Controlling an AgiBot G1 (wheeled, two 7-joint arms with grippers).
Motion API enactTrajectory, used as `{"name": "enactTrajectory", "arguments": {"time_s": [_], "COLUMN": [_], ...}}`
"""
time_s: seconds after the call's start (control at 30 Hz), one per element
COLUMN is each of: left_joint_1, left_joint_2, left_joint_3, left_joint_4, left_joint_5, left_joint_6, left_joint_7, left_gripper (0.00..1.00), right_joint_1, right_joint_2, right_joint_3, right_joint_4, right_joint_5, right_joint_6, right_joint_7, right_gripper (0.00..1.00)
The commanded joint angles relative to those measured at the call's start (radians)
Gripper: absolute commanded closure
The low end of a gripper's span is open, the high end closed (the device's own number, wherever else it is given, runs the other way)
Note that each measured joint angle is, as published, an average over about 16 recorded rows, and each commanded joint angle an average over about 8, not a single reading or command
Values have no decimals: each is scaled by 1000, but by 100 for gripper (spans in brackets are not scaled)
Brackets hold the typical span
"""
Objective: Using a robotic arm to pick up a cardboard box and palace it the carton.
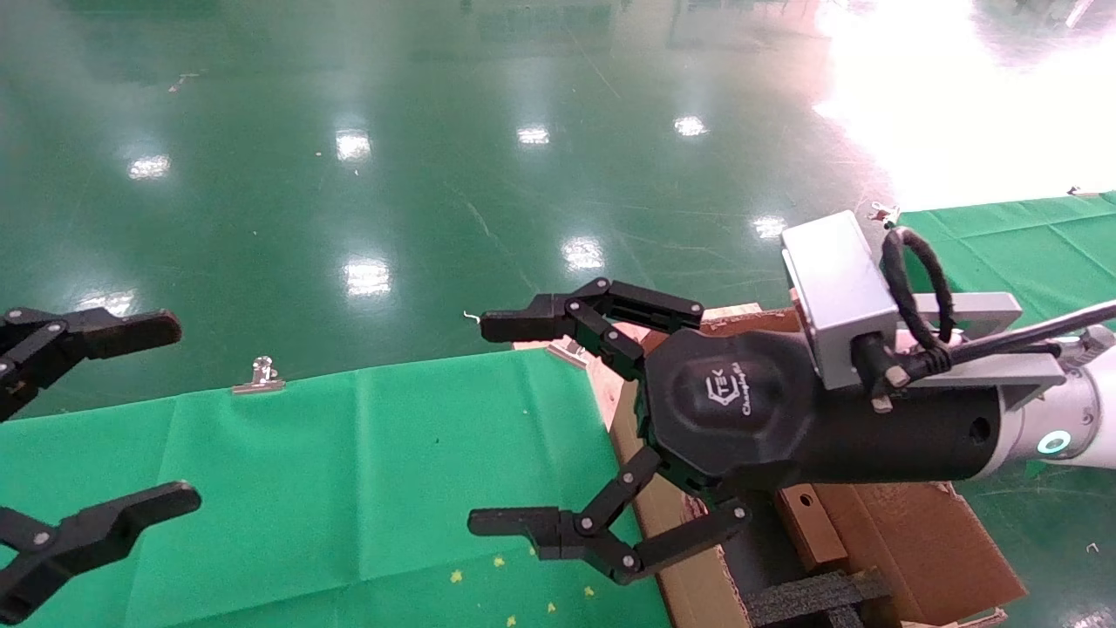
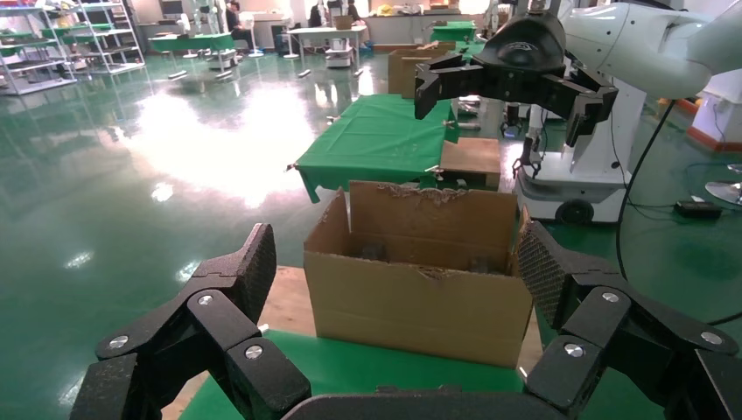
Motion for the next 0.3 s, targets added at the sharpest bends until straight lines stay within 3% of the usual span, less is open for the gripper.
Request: {"name": "enactTrajectory", "arguments": {"time_s": [0.03,0.3], "left_joint_1": [0,-1], "left_joint_2": [2,7], "left_joint_3": [-3,-12], "left_joint_4": [-2,-9], "left_joint_5": [3,13], "left_joint_6": [2,9], "left_joint_7": [-2,-8], "left_gripper": [0,0], "right_joint_1": [0,0], "right_joint_2": [0,1], "right_joint_3": [0,-2], "right_joint_4": [0,0], "right_joint_5": [0,1], "right_joint_6": [0,1], "right_joint_7": [0,-1], "right_gripper": [0,0]}}
